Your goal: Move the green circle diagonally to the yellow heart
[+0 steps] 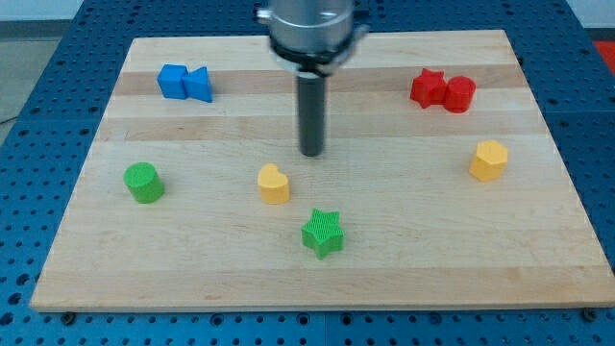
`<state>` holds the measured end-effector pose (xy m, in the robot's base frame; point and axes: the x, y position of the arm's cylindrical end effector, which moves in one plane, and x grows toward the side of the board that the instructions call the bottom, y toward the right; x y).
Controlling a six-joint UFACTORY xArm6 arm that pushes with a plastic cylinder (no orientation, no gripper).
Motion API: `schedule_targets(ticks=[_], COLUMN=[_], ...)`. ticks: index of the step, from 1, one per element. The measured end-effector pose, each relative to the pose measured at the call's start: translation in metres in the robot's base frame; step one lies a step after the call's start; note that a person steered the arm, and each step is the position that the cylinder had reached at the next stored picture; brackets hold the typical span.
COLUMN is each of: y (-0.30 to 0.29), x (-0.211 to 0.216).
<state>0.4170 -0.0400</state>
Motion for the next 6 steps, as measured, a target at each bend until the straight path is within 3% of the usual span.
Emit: schedule_targets(ticks=[2,4,5,6], y=[-0.171,-0.161,-0.181,-0.236], x=[0.007,0.088,0.076,0.056])
